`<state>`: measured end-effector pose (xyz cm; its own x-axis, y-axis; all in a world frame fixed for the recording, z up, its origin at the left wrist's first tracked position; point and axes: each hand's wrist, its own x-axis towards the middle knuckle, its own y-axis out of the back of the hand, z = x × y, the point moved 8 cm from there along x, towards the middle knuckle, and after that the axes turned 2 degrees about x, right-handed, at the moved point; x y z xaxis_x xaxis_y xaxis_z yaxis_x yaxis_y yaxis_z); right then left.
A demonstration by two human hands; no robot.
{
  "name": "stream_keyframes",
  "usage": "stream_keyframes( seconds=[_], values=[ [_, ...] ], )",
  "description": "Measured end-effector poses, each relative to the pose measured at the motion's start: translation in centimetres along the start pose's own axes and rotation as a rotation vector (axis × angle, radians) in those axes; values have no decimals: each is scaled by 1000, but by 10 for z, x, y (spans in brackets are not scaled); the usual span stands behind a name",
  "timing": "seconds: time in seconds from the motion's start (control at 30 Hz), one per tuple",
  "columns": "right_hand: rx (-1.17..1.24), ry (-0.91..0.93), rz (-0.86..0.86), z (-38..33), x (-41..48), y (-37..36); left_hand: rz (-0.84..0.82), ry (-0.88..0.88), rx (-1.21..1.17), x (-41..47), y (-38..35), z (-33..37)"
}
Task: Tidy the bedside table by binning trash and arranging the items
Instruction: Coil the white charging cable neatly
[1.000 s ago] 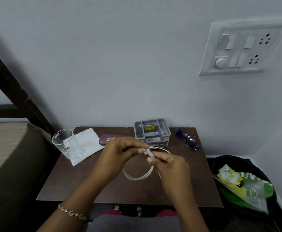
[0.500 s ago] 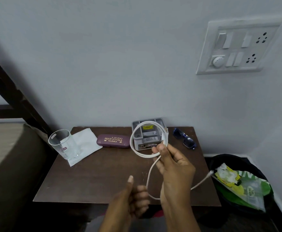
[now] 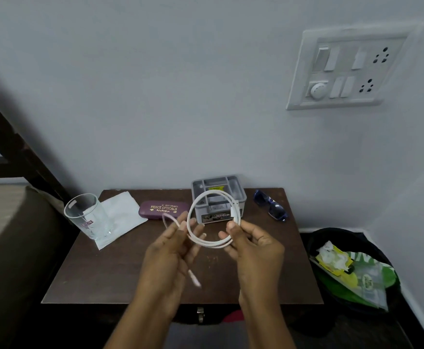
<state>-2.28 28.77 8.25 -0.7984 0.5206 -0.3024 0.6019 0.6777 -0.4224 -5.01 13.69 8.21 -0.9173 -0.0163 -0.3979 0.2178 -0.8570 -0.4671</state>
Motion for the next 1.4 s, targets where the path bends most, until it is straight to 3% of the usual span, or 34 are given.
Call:
stream_keyframes(
  seconds=[0.37, 0.53, 0.73, 1.0, 1.2, 1.4],
  values=[
    [-216, 86, -39, 7, 1, -3, -116, -407, 547, -17, -18, 48],
    [-468, 254, -61, 4, 2, -7, -196, -469, 860, -20, -22, 55],
    [-589, 352, -170, 12, -2, -23, -181, -364, 1227, -19, -14, 58],
    [-495, 317, -334, 3, -9, -33, -264, -243, 1183, -10, -9, 62],
    [-573, 309, -523, 8, -13, -43, -275, -228, 1340, -11, -7, 67],
    [-604, 288, -497, 9, -9, -39, -327, -285, 1369, -12, -10, 67]
  ],
)
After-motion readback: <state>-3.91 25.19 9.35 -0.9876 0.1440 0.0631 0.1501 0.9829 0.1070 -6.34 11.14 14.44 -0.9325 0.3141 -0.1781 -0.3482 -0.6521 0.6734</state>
